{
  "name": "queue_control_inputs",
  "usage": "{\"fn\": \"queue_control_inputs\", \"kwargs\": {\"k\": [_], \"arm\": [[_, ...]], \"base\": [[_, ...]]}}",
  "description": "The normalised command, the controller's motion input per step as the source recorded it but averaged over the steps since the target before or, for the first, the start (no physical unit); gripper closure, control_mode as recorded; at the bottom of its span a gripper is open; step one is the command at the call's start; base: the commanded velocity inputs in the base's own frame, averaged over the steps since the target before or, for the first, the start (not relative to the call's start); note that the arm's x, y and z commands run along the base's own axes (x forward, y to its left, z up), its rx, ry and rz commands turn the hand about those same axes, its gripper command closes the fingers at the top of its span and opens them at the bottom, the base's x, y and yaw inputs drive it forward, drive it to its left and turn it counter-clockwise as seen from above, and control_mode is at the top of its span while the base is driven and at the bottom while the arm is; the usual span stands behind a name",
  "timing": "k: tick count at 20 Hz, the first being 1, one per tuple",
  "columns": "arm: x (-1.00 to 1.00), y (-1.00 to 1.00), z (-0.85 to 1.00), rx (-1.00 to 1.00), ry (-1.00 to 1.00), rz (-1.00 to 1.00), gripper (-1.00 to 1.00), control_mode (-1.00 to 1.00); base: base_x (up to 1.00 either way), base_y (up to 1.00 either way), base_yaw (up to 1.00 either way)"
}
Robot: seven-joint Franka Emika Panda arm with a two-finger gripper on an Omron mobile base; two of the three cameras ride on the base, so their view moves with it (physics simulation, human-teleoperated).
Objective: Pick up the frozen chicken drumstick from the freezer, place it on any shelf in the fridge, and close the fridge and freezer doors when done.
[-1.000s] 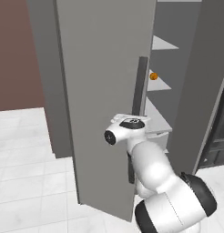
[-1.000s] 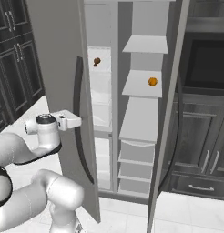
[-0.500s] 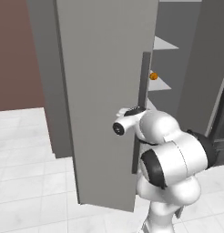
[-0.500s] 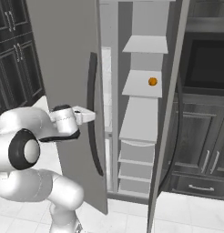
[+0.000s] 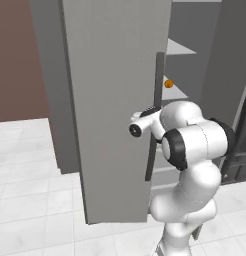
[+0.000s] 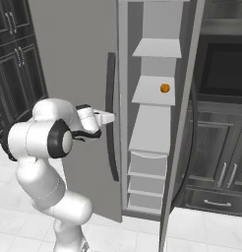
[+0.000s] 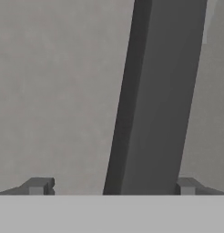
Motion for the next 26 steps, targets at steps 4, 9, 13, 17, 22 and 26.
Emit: {"fn": "queue_control_inputs", "kwargs": {"k": [4, 9, 13, 17, 22, 26], "arm": [[0.79, -0.18, 0.06, 0.01, 0.00, 0.00, -1.00, -1.00], [0.68, -0.17, 0.09, 0.02, 0.00, 0.00, -1.00, -1.00], [0.62, -0.09, 0.00, 0.00, 0.05, 0.00, -1.00, -1.00], [0.62, -0.08, 0.00, 0.00, 0.04, 0.00, -1.00, -1.00], [0.49, -0.02, 0.03, 0.01, 0.05, 0.00, -1.00, -1.00], [0.12, 0.00, 0.51, 0.00, 0.06, 0.00, -1.00, -1.00]], "base": [[0.00, 0.00, 0.00], [0.00, 0.00, 0.00], [0.00, 0.00, 0.00], [0.00, 0.00, 0.00], [0.00, 0.00, 0.00], [0.00, 0.00, 0.00]]}}
